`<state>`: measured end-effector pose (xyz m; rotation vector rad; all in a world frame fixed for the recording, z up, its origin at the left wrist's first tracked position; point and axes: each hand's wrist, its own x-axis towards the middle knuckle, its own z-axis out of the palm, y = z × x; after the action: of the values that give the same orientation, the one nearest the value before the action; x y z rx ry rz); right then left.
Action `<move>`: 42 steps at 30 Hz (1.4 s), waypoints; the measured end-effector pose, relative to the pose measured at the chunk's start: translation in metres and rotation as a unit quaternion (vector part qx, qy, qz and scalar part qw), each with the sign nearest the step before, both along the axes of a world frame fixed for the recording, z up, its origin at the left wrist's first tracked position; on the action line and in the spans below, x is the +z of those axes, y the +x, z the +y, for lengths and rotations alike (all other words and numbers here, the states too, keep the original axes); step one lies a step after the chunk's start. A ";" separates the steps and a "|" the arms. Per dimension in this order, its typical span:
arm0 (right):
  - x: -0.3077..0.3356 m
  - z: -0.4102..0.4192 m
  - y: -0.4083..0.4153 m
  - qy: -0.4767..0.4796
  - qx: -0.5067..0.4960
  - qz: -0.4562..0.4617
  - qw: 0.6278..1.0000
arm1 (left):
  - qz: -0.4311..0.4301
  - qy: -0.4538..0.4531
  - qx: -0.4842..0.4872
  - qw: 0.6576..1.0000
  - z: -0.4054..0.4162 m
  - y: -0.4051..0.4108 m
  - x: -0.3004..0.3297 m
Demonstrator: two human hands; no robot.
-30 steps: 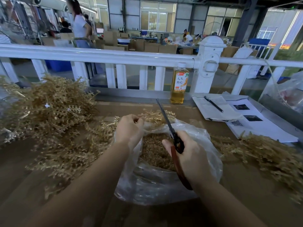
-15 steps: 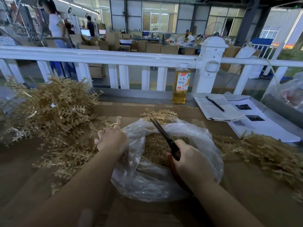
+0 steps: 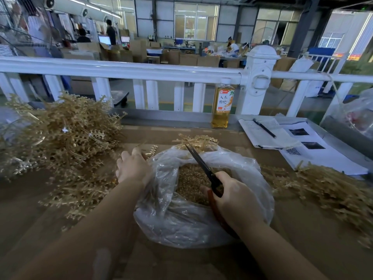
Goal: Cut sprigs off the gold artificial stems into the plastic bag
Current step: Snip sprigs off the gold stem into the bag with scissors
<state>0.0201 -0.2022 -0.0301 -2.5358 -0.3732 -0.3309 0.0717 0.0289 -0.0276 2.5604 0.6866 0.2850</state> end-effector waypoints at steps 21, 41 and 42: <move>0.002 0.003 0.002 -0.039 -0.014 0.000 0.999 | 0.057 0.115 -0.015 0.992 0.003 0.014 0.005; 0.001 -0.003 0.007 0.045 -0.022 0.014 0.999 | -0.279 -0.004 -0.057 0.958 -0.031 0.001 0.051; 0.001 -0.003 0.007 0.051 -0.029 0.015 0.998 | -0.286 -0.004 -0.084 0.955 -0.039 -0.005 0.051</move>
<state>0.0274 -0.2054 -0.0290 -2.4525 -0.2657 -0.3250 0.0671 -0.0102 0.0231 2.3296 0.2470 0.9123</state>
